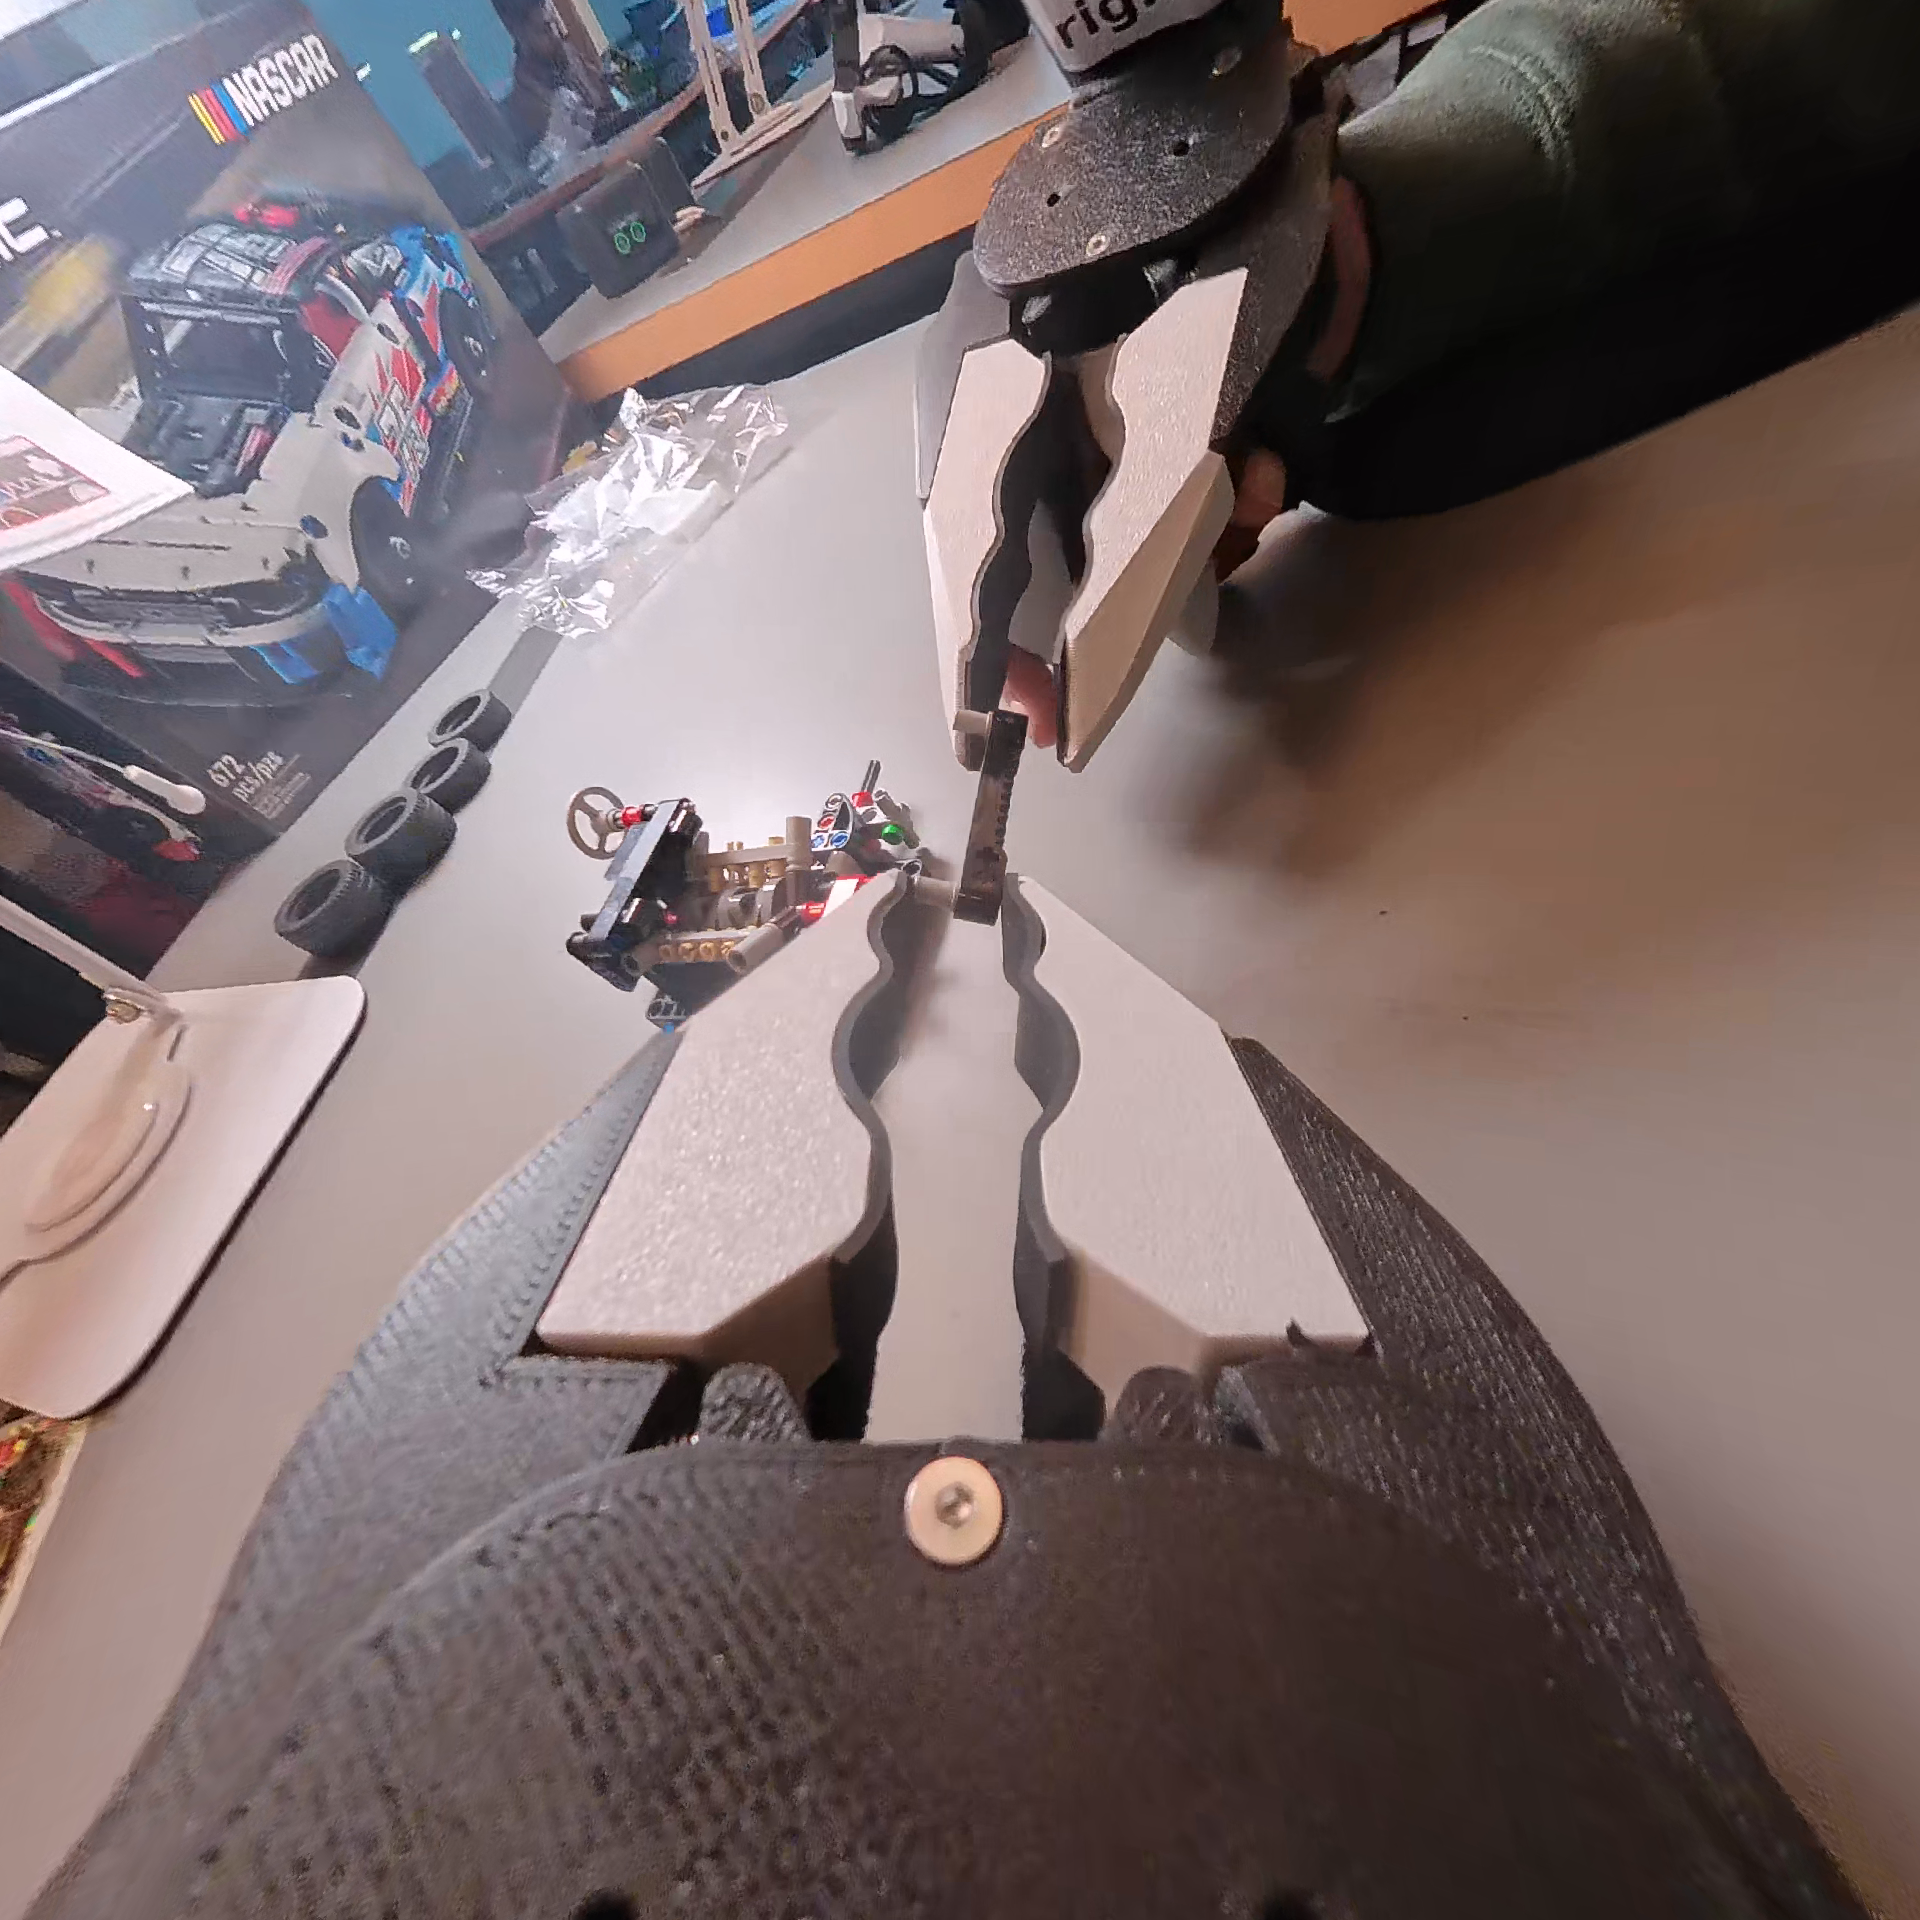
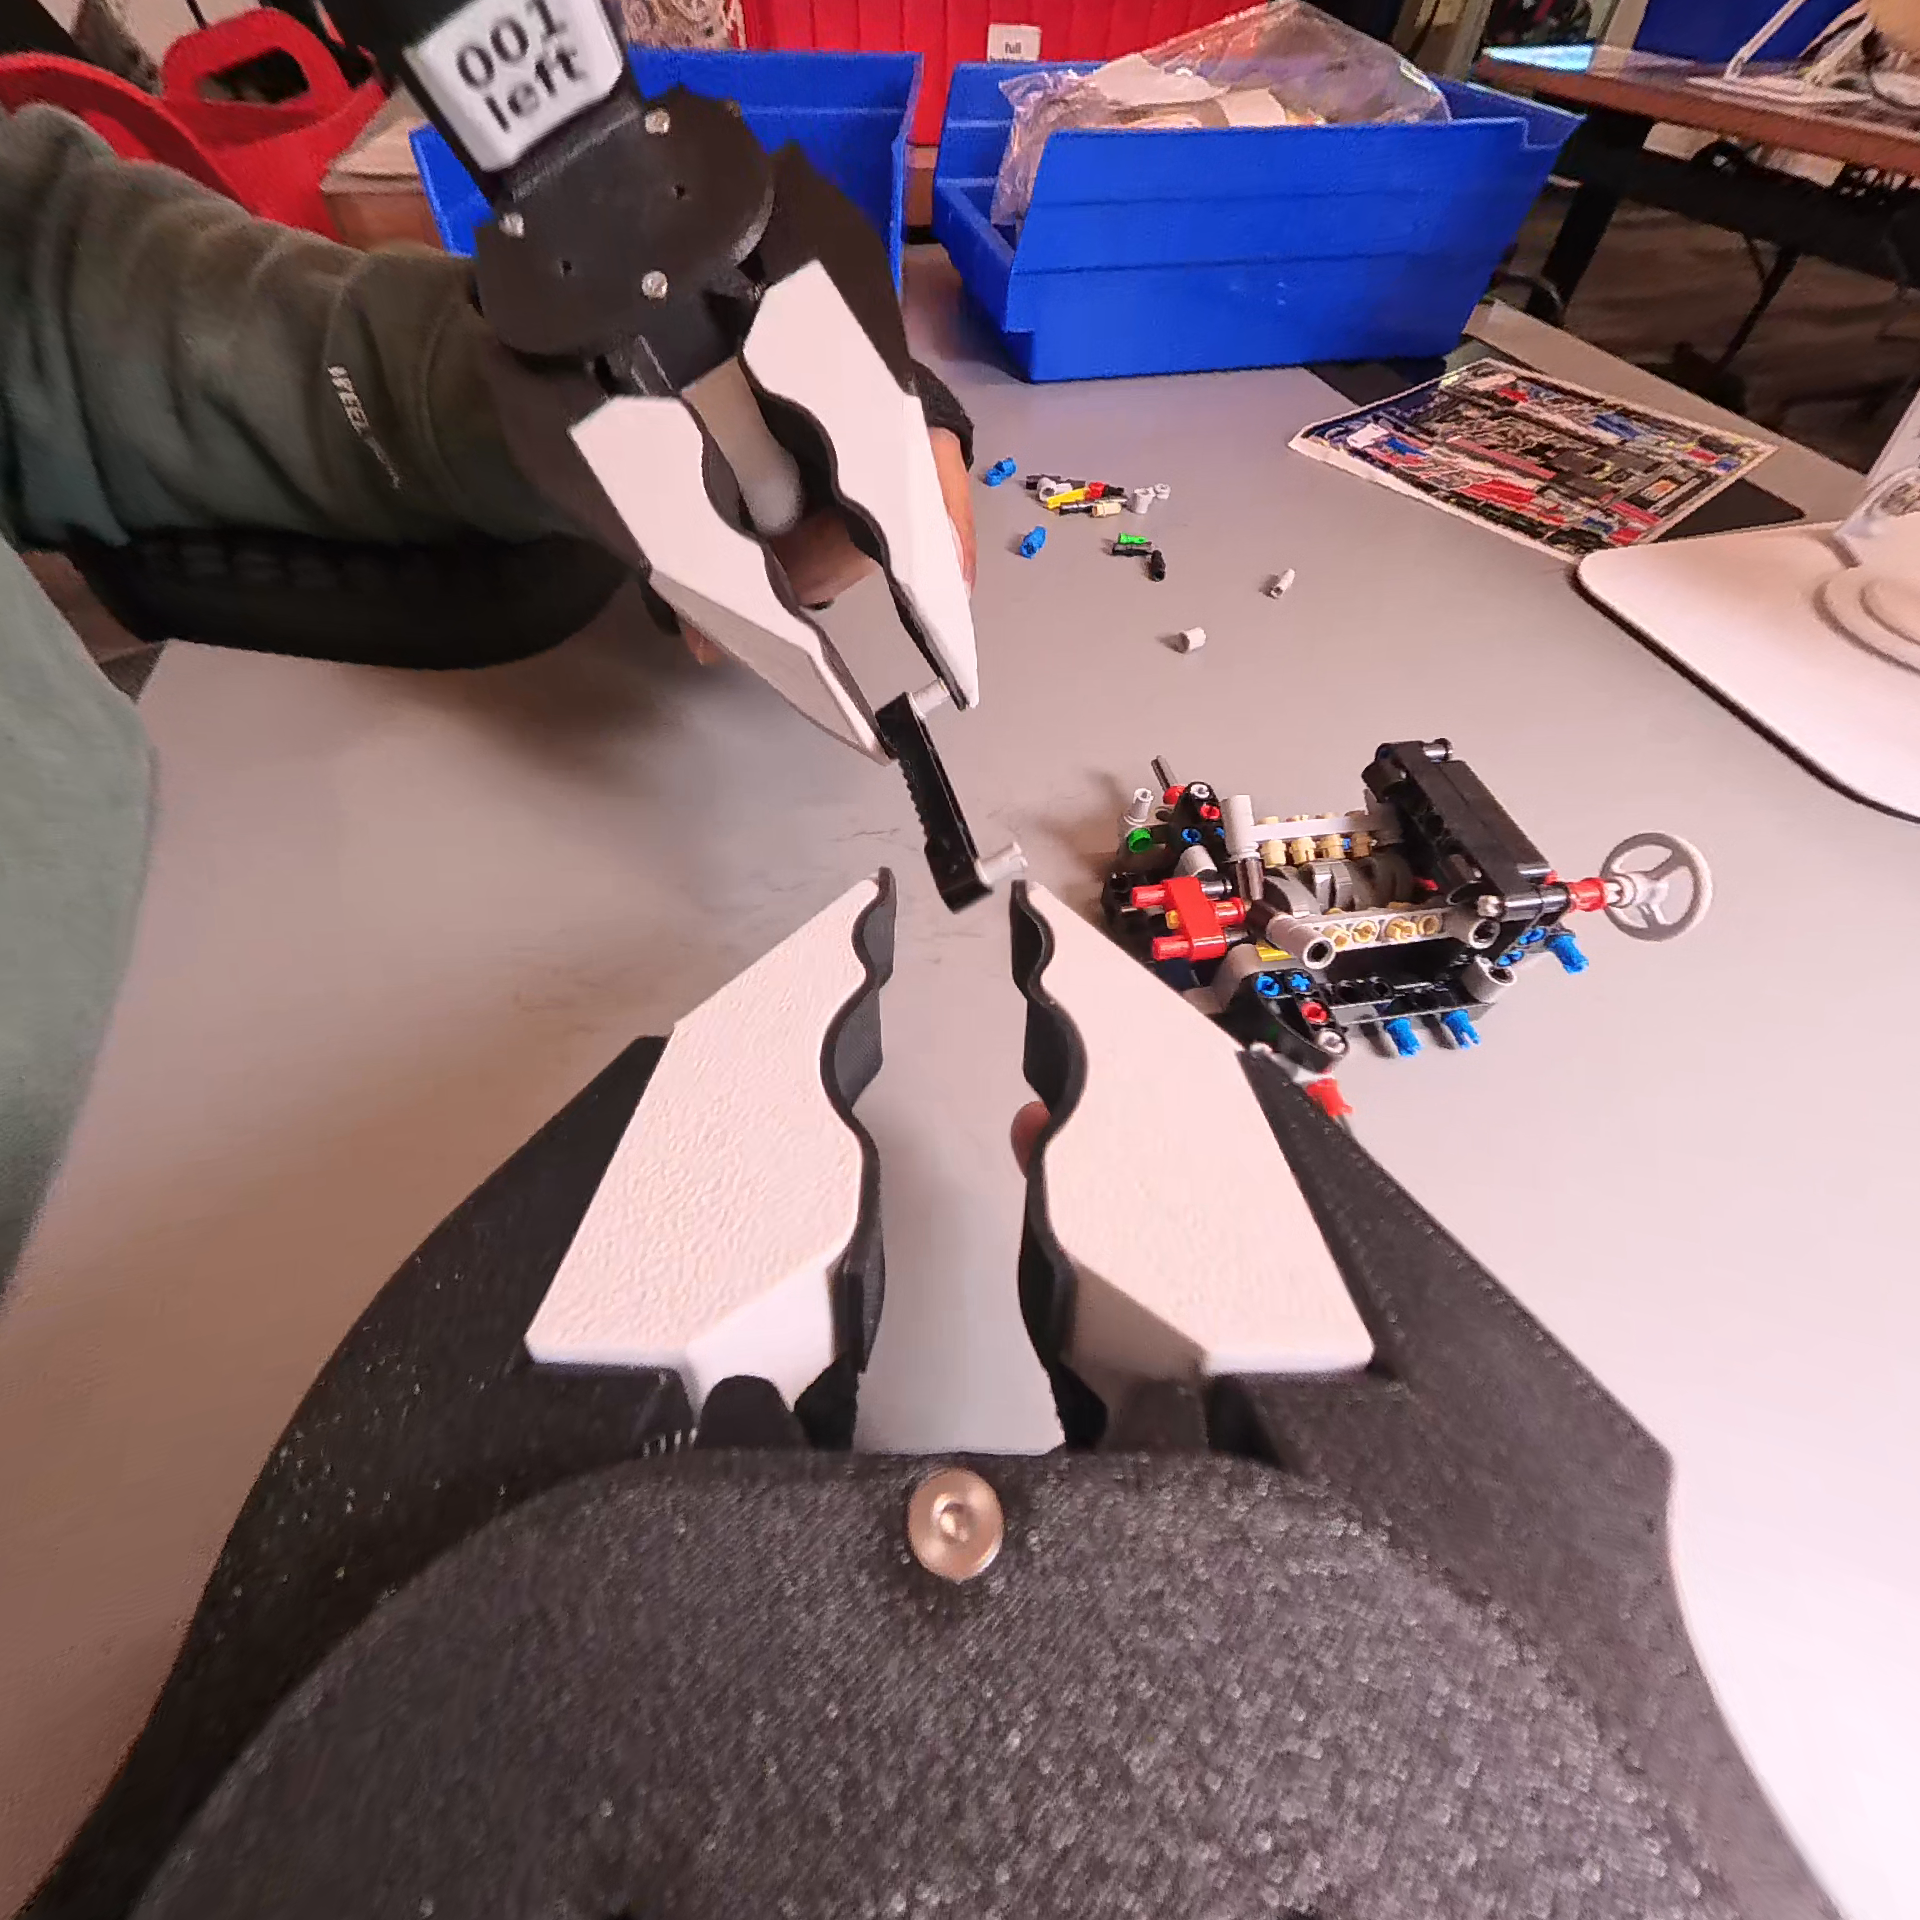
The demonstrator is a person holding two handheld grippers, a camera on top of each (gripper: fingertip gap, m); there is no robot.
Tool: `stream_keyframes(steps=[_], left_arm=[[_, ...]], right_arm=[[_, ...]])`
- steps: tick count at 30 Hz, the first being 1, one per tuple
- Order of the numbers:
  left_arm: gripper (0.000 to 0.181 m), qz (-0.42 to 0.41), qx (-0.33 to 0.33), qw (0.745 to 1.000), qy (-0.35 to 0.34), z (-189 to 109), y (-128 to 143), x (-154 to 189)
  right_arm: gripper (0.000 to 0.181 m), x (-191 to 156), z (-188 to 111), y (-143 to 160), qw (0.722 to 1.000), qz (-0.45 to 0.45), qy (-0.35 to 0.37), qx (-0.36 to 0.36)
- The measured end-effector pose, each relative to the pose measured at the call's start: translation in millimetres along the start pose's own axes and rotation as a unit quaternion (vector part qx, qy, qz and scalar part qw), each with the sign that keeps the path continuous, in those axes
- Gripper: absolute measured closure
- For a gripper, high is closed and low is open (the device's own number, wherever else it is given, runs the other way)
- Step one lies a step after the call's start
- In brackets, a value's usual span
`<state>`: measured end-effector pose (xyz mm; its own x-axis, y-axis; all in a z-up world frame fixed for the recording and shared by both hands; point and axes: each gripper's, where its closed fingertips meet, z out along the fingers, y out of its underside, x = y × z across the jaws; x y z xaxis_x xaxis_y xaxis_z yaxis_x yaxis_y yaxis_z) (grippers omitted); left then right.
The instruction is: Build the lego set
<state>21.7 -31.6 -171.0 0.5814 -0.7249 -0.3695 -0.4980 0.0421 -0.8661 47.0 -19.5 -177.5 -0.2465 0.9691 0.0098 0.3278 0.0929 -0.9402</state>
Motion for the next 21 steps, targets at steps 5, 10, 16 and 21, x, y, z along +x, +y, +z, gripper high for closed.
stream_keyframes(steps=[5,10,16,21], left_arm=[[0.166,0.072,-0.012,0.997,-0.03,3,2,-1],[0.165,0.037,-0.019,0.999,-0.023,6,8,-1],[0.157,-0.212,0.013,0.974,0.082,5,8,1],[0.17,-0.298,0.032,0.945,0.128,4,0,1]], right_arm=[[0.168,4,-2,-1,0.999,0.033,-0.001,0.003],[0.171,3,-2,0,1.0,0.018,0.006,-0.001],[0.171,3,-4,-11,0.996,-0.066,0.036,0.039],[0.171,1,-2,-12,0.999,-0.023,0.017,0.042]])
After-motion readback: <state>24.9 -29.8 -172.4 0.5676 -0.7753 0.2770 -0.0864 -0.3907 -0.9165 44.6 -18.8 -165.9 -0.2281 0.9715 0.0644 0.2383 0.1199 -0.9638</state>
